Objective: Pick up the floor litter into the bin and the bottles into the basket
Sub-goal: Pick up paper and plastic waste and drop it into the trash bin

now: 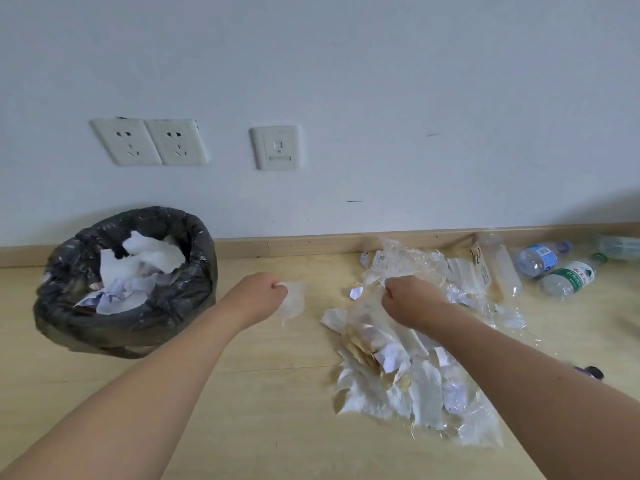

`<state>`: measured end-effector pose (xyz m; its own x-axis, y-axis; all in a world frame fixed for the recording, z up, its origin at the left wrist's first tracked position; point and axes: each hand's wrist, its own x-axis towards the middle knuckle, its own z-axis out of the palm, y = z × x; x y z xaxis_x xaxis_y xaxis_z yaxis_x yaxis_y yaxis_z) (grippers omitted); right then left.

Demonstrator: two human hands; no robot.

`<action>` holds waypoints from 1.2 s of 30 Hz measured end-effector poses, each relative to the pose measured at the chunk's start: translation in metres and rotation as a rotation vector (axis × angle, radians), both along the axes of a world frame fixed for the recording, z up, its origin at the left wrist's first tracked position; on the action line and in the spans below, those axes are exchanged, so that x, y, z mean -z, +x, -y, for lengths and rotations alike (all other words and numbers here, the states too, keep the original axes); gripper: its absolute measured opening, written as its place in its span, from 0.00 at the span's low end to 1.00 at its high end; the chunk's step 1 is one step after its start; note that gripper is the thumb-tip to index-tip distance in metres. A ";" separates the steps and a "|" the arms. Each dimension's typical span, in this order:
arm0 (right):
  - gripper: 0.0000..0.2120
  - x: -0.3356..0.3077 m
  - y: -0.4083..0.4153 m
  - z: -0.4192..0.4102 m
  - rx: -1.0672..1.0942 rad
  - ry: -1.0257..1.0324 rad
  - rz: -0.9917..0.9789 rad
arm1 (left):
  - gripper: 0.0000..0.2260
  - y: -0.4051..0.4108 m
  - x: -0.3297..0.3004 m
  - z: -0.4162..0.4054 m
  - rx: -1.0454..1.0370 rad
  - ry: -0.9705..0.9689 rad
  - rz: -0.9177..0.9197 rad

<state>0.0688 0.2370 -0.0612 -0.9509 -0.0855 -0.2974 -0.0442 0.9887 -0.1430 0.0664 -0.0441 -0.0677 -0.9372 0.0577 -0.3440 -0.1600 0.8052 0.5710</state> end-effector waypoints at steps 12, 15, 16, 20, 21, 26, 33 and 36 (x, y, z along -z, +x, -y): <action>0.13 -0.158 -0.022 0.115 -0.043 -0.016 -0.226 | 0.08 0.004 -0.127 0.126 -0.172 0.119 -0.206; 0.12 -0.183 -0.025 0.152 -0.055 -0.033 -0.238 | 0.07 0.003 -0.135 0.167 -0.260 0.199 -0.228; 0.12 -0.189 -0.027 0.165 -0.065 -0.032 -0.242 | 0.07 0.003 -0.136 0.181 -0.294 0.207 -0.243; 0.12 -0.202 -0.035 0.211 -0.116 -0.032 -0.262 | 0.07 0.004 -0.132 0.224 -0.390 0.239 -0.268; 0.12 -0.204 -0.038 0.222 -0.132 -0.036 -0.269 | 0.06 0.005 -0.129 0.233 -0.399 0.232 -0.274; 0.13 -0.206 -0.052 0.275 -0.193 -0.111 -0.291 | 0.11 0.011 -0.112 0.260 -0.368 0.068 -0.328; 0.16 -0.171 -0.064 0.357 -0.261 -0.287 -0.337 | 0.14 0.021 -0.068 0.275 -0.134 -0.378 -0.215; 0.15 -0.124 -0.058 0.382 -0.317 -0.270 -0.231 | 0.10 0.022 -0.057 0.275 -0.094 -0.464 -0.202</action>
